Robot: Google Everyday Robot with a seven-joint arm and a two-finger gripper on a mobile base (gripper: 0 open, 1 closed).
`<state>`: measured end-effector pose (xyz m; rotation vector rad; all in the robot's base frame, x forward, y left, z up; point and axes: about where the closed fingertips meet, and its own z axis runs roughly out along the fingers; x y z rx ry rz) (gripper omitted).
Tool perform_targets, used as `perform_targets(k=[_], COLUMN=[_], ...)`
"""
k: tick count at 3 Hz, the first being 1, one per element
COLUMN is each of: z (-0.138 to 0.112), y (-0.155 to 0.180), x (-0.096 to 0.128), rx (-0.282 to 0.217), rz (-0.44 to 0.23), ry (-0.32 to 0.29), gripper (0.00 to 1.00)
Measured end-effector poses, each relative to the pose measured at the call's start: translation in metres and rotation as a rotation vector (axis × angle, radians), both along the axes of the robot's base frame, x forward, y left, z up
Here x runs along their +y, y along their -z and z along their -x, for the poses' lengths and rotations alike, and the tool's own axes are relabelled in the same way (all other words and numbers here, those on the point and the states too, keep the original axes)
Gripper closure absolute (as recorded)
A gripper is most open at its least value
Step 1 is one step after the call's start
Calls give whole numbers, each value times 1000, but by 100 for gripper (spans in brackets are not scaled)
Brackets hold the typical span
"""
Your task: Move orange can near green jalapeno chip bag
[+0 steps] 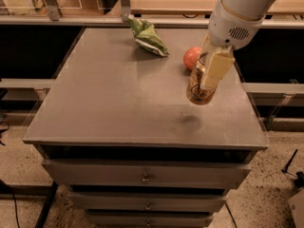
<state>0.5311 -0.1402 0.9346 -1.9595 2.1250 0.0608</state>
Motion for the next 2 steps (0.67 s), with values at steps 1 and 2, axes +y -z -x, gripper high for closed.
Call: perform_targets(k=[1,2], z=[-36,-66], y=[-22,-34], x=[30,53], rx=[-61,-106], rz=[-12,-22], ry=[-35,-50], gripper=[100,100])
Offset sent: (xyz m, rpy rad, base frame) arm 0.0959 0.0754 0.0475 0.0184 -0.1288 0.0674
